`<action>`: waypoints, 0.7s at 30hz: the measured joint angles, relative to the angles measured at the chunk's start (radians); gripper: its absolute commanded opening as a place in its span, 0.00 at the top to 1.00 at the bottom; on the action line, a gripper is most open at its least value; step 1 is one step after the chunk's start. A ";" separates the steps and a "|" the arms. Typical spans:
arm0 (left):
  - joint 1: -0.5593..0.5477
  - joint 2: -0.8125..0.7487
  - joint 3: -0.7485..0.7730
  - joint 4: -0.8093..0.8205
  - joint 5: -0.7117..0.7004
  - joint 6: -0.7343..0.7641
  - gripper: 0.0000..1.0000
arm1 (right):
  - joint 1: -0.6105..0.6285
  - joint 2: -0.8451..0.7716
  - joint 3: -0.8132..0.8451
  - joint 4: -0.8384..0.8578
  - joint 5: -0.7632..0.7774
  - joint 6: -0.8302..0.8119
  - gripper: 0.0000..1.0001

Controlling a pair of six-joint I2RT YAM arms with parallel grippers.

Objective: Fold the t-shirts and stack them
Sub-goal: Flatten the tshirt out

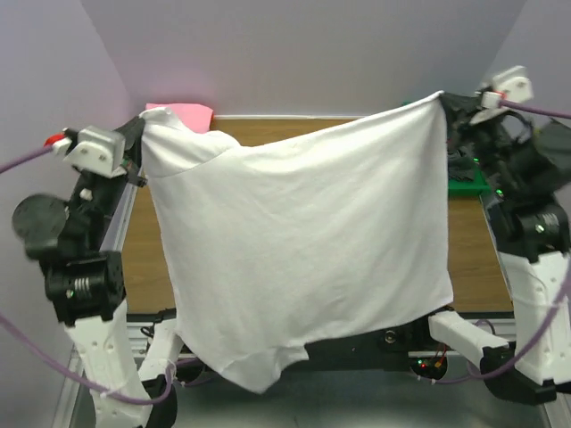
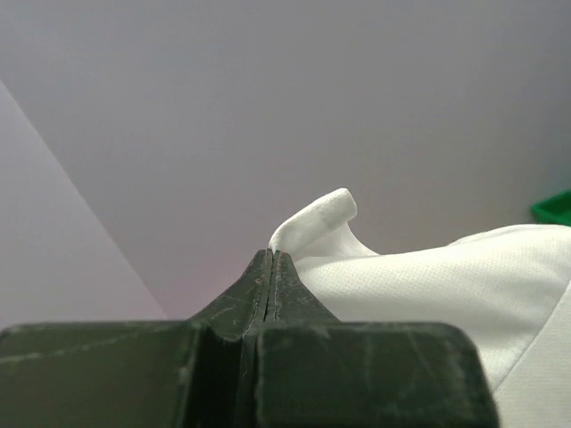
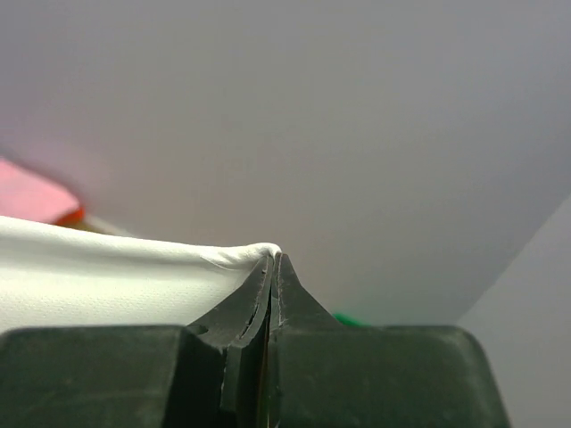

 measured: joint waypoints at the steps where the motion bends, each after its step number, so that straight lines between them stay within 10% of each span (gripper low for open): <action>1: 0.000 0.010 -0.037 -0.003 0.006 0.002 1.00 | 0.000 0.021 -0.055 -0.005 -0.007 -0.009 1.00; 11: -0.056 0.279 -0.574 0.060 0.038 0.036 1.00 | 0.000 0.238 -0.559 0.078 -0.077 -0.082 0.99; 21: -0.157 0.880 -0.392 0.158 -0.057 0.119 1.00 | -0.002 0.601 -0.725 0.401 -0.068 -0.174 0.99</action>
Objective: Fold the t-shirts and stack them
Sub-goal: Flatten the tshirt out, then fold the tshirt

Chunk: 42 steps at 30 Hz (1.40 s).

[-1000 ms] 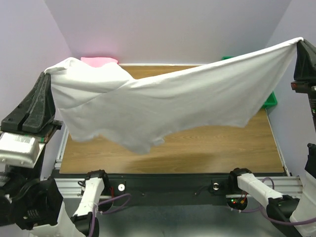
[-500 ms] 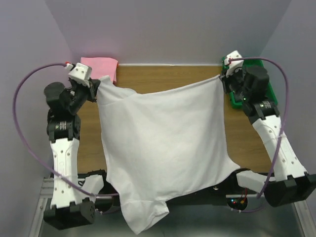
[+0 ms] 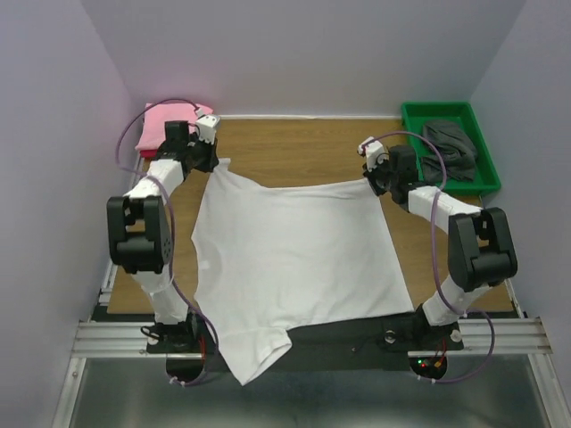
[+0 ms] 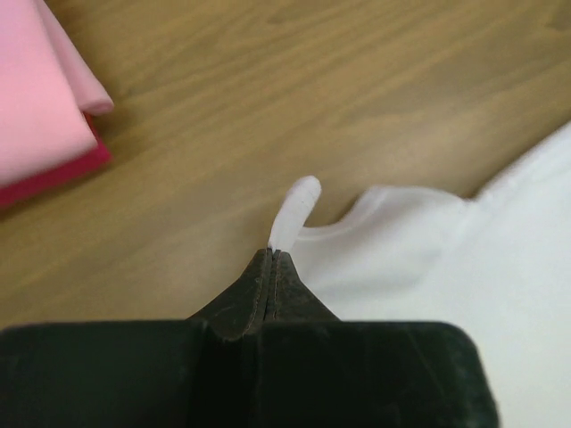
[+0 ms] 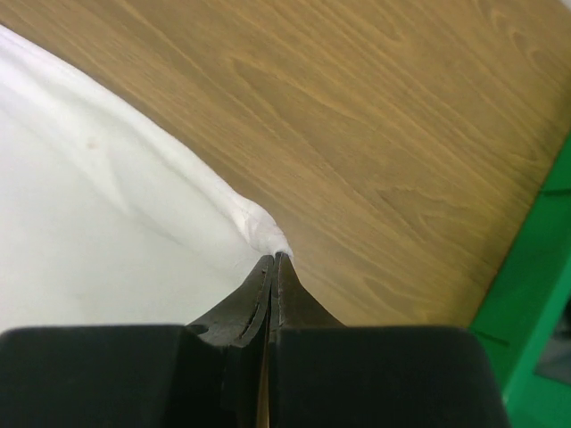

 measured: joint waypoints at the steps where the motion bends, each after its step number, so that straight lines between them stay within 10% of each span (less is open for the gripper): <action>1: 0.000 0.097 0.090 -0.003 -0.005 0.007 1.00 | -0.002 0.055 0.011 0.024 0.003 -0.005 0.99; 15: -0.045 0.545 0.562 -0.084 -0.061 0.076 1.00 | -0.095 0.414 0.304 0.068 0.029 0.009 0.99; 42: -0.079 0.239 0.317 -0.087 -0.090 0.211 1.00 | -0.119 0.328 0.373 -0.089 -0.089 0.045 0.99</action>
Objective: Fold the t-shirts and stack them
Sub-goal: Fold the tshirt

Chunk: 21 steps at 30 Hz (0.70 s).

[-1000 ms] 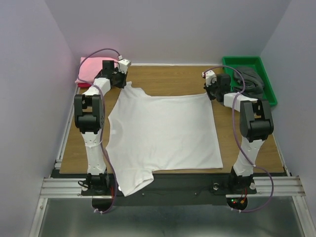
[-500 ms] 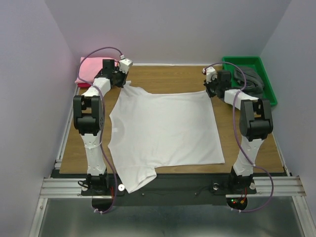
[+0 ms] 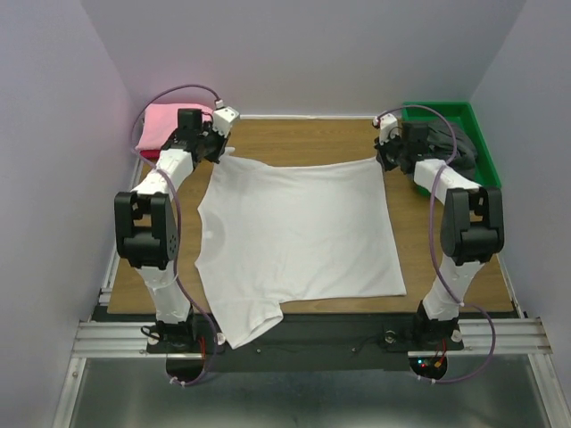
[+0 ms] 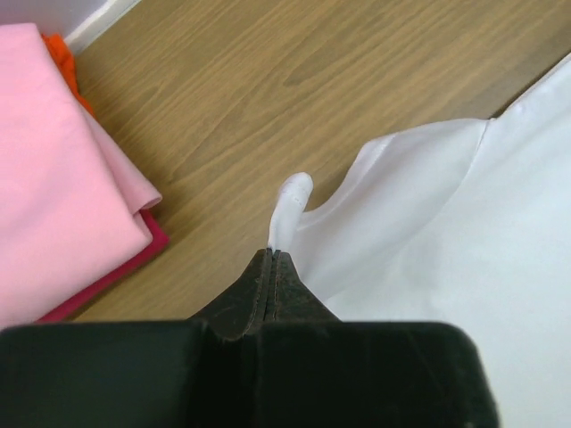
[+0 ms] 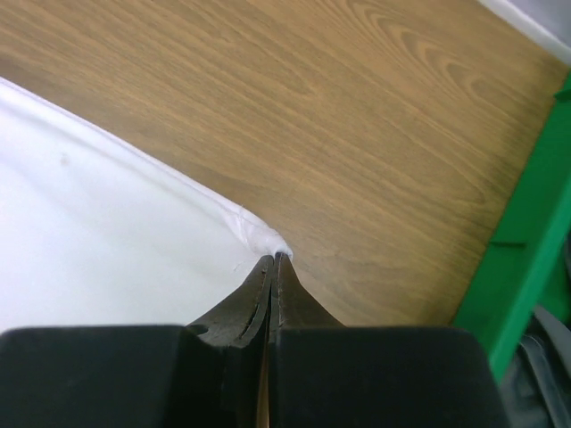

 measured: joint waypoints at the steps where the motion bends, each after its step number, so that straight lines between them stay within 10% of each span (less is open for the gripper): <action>1: 0.000 -0.050 -0.034 -0.007 0.002 0.010 1.00 | -0.006 -0.033 -0.019 -0.003 -0.009 -0.005 1.00; 21: -0.099 -0.732 -0.734 -0.163 0.053 0.251 0.97 | -0.036 -0.386 -0.482 -0.072 -0.092 -0.164 0.91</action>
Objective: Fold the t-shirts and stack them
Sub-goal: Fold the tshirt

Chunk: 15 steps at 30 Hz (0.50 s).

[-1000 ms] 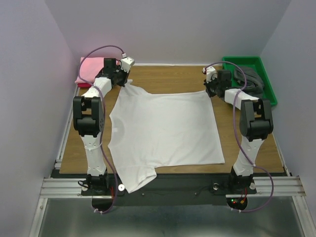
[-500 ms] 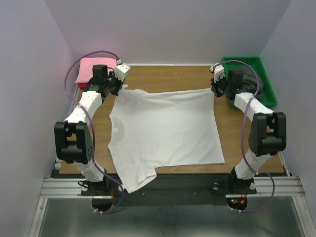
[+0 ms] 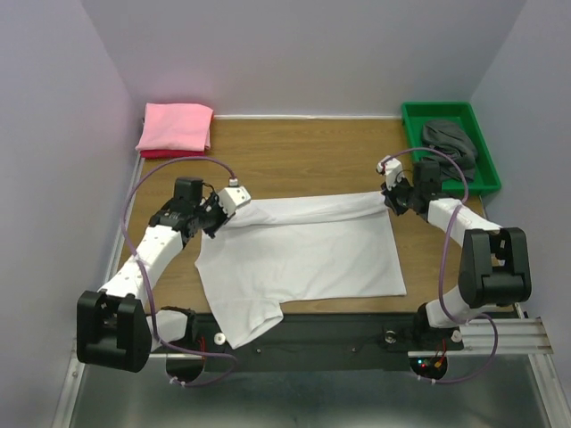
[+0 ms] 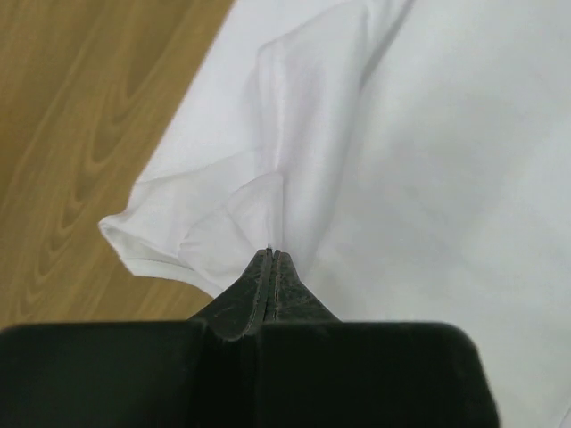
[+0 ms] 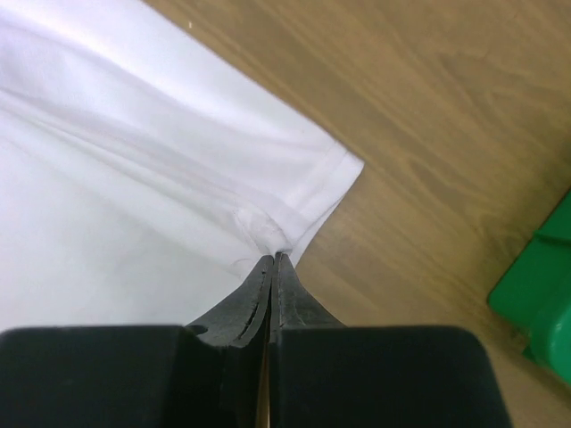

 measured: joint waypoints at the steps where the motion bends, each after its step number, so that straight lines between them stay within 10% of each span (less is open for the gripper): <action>1: -0.014 -0.005 -0.016 -0.015 -0.001 0.023 0.89 | -0.001 0.000 -0.009 -0.005 0.002 -0.009 0.83; 5: -0.036 -0.003 -0.030 -0.098 -0.010 0.092 0.40 | -0.006 0.000 -0.008 -0.063 0.011 -0.059 0.35; 15: 0.031 -0.042 0.027 -0.216 0.039 0.143 0.38 | -0.054 0.003 0.138 -0.255 -0.070 -0.090 0.43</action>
